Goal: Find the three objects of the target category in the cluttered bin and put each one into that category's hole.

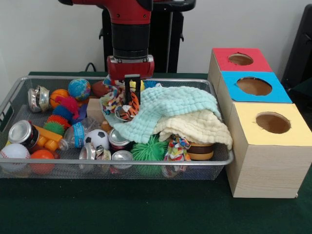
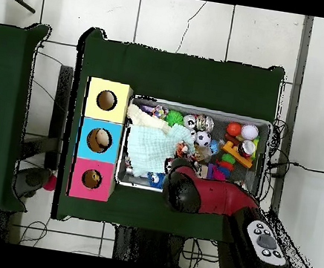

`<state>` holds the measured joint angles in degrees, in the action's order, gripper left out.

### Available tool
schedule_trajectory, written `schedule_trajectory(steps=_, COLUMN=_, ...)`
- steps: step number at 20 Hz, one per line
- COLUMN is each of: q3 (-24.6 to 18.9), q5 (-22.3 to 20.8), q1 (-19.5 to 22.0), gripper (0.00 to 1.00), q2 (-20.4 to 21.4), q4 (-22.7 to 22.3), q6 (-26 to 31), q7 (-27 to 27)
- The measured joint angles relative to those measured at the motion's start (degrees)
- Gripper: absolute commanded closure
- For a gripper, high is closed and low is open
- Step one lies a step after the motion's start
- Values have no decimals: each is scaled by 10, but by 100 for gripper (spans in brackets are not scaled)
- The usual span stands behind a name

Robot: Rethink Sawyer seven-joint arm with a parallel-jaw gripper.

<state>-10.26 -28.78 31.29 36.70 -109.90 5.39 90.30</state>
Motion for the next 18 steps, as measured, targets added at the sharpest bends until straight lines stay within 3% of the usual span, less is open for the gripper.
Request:
schedule_trajectory(steps=8, q3=-25, q5=132, q1=-2, gripper=100, q2=91, q4=-28, q6=177, q7=0)
schedule_trajectory(steps=14, q3=-37, q5=178, q1=-3, gripper=100, q2=116, q4=-34, q6=197, q7=0)
schedule_trajectory(steps=18, q3=-69, q5=234, q1=9, gripper=100, q2=122, q4=-55, q6=195, q7=0)
